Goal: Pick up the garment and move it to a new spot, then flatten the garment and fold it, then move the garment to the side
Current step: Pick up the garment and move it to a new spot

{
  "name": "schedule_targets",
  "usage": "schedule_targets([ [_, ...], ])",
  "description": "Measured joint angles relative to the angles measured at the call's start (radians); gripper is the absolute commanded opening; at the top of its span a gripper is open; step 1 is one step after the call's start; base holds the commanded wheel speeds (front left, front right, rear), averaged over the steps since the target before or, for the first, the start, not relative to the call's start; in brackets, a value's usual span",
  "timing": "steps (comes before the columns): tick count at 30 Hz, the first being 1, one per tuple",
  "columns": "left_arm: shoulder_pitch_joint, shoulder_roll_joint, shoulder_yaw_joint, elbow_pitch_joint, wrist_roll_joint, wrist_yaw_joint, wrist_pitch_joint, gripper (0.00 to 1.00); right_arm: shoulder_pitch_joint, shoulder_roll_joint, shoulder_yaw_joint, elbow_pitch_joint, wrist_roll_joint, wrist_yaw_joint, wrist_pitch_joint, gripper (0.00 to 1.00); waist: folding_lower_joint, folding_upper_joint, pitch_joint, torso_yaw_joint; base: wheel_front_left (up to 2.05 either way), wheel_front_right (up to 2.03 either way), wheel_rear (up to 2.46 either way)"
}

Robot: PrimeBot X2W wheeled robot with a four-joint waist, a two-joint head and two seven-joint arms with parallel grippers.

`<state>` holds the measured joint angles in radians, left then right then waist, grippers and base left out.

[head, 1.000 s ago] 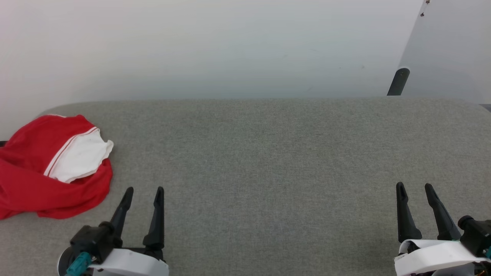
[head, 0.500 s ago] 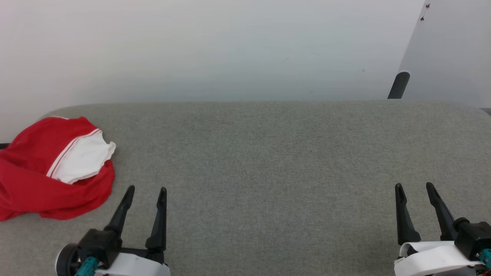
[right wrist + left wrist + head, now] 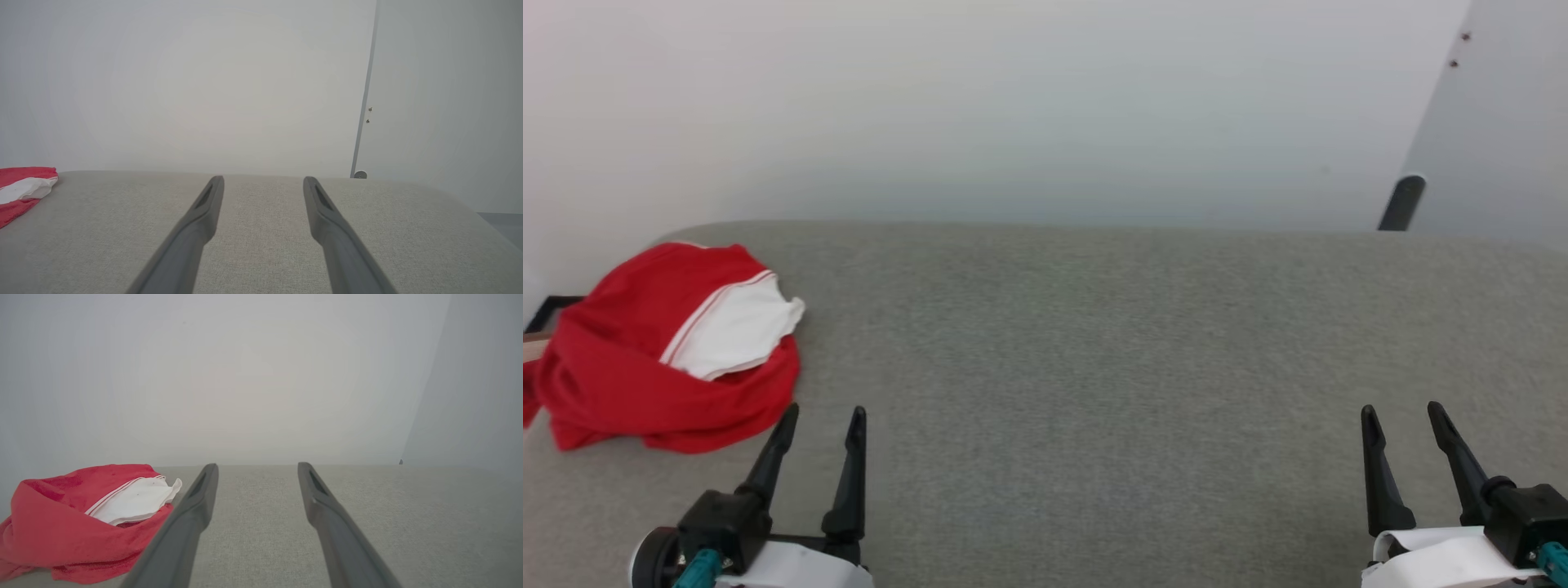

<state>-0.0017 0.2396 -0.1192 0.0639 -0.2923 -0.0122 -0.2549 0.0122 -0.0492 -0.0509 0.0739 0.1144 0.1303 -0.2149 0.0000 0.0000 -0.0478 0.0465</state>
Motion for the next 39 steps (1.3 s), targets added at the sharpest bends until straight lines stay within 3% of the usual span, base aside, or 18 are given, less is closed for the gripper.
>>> schedule_targets([
  [20, 0.010, 0.045, 0.045, -0.018, -0.020, 0.055, 0.078, 1.00, -0.001, -0.001, 0.105, 0.036, 0.032, 0.000, -0.002, 1.00, 0.0000, 0.0000, -0.055, 0.246, 0.00, 0.00, 0.00],
  [29, 0.020, 0.060, 0.061, -0.042, -0.044, 0.061, 0.106, 1.00, -0.019, -0.001, 0.127, 0.058, 0.044, 0.000, -0.010, 1.00, 0.0000, 0.0000, -0.071, 0.360, 0.00, 0.00, 0.00],
  [33, 0.004, 0.059, 0.064, -0.050, -0.081, 0.050, 0.132, 1.00, -0.024, 0.000, 0.125, 0.063, 0.043, 0.000, -0.011, 1.00, 0.0000, 0.0000, -0.065, 0.386, 0.00, 0.00, 0.00],
  [39, -0.096, 0.095, 0.062, -0.046, -0.133, -0.004, 0.213, 1.00, -0.024, 0.000, 0.114, 0.060, 0.034, 0.000, -0.011, 1.00, 0.0000, 0.0000, -0.044, 0.398, 0.00, 0.00, 0.00],
])
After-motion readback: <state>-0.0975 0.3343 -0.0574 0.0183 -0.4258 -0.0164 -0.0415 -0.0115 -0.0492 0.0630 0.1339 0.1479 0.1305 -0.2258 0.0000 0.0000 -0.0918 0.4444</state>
